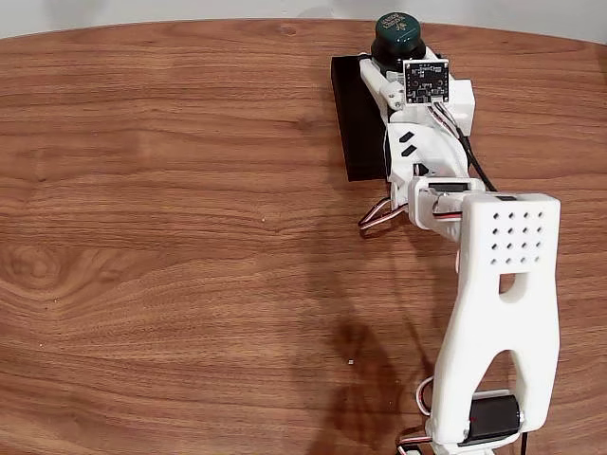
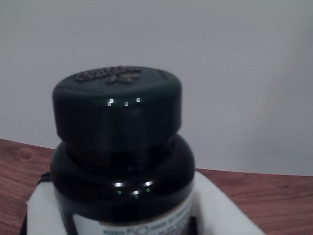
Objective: Pick up the pill bottle and place it in the black box.
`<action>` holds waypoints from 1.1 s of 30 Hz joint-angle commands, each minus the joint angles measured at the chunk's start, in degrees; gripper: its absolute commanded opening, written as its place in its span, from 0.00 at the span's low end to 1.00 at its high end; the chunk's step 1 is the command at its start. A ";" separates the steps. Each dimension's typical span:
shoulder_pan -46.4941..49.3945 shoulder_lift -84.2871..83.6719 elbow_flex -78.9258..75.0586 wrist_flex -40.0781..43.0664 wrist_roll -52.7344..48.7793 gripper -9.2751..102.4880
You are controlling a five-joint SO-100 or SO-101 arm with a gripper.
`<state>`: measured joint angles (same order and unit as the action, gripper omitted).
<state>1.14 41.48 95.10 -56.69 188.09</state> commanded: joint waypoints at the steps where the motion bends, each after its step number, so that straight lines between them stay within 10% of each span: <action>1: -0.88 0.18 -0.09 2.02 -0.26 0.32; 33: -0.88 16.26 21.09 -0.70 -0.35 0.45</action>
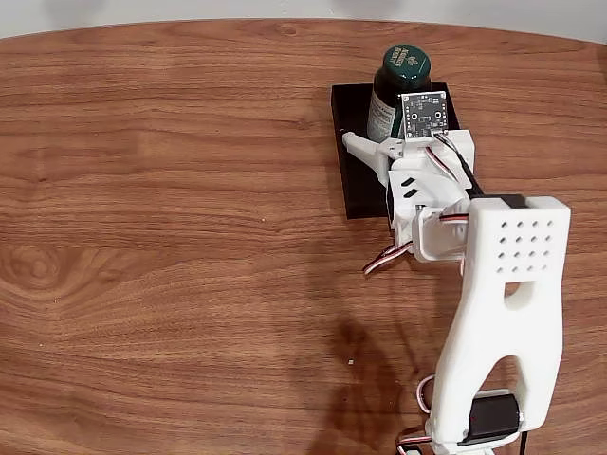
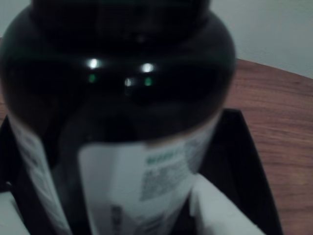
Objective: Pick up the pill bottle and place it in the black box.
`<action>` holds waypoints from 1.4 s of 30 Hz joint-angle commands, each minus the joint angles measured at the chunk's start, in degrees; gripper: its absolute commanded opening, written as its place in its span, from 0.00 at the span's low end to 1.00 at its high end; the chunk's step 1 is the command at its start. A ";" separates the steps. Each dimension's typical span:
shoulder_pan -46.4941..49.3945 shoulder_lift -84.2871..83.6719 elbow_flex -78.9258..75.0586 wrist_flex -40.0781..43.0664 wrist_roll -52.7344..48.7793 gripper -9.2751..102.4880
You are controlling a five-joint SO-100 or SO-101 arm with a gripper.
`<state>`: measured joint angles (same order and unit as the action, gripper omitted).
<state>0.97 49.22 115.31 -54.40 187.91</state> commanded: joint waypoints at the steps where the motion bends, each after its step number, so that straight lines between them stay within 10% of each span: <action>1: -0.53 9.14 1.23 -3.16 -0.35 0.45; 42: 1.23 33.05 17.58 0.18 -1.32 0.45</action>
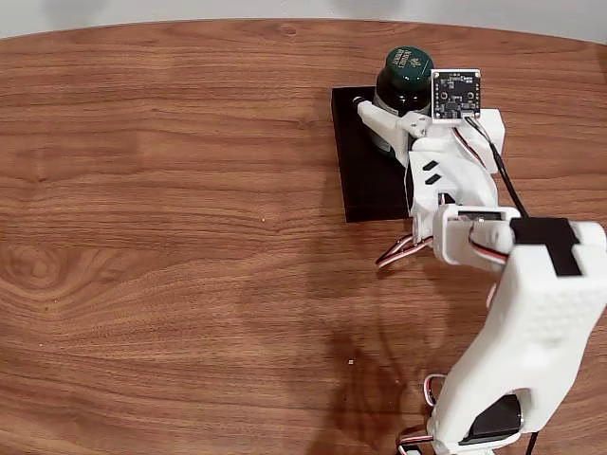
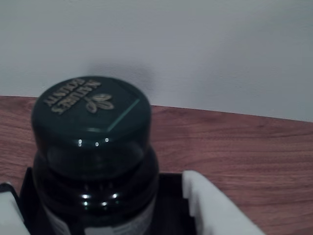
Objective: Pick up the pill bottle and place it in the black box.
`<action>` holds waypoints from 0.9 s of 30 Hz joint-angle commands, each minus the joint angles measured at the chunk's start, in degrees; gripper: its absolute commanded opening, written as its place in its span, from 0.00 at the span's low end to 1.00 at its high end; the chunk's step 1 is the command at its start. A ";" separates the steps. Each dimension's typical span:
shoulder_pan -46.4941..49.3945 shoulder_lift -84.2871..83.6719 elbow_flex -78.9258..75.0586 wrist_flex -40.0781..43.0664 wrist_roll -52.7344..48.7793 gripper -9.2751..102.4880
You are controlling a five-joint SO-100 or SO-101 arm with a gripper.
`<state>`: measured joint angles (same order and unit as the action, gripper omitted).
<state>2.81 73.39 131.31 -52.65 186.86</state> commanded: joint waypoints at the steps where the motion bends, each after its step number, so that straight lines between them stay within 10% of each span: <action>1: -0.70 9.84 2.55 -1.58 -0.18 0.45; 15: -1.41 24.43 19.69 -4.39 -1.41 0.45; 27: -1.14 46.76 28.04 13.89 -4.57 0.44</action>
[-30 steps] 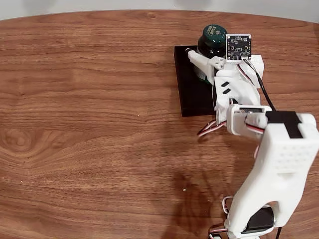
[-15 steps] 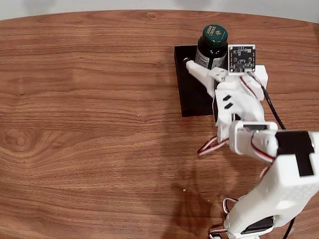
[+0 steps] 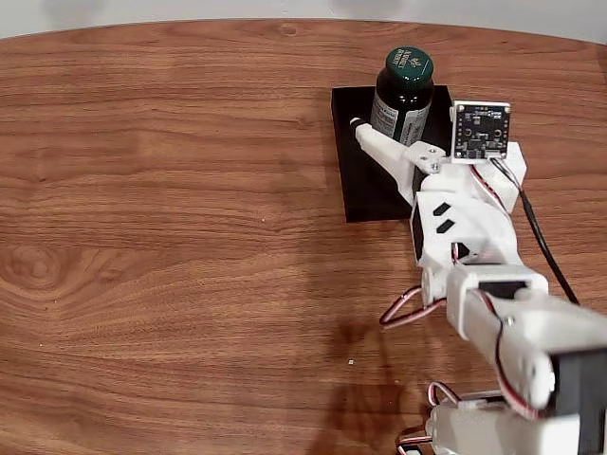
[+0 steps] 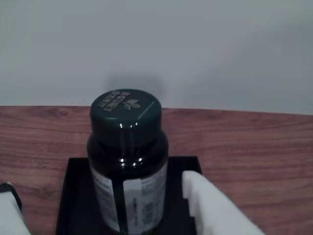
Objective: Pick up the pill bottle and place it in the black box.
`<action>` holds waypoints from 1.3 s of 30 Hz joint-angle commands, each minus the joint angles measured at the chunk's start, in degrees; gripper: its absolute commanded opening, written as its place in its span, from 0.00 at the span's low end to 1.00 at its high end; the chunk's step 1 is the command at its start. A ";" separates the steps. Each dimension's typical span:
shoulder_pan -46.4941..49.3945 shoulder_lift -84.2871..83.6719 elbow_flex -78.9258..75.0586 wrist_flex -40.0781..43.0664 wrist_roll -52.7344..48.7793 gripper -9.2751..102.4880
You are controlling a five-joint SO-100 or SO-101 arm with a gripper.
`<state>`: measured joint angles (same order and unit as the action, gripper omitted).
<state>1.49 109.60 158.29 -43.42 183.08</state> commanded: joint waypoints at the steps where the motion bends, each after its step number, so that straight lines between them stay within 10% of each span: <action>1: -0.18 12.66 2.11 6.33 -1.14 0.43; 17: -0.62 31.99 14.33 24.87 -8.70 0.40; 39: -2.11 53.00 15.21 70.49 -30.23 0.33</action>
<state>-1.93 160.84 174.46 26.02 156.80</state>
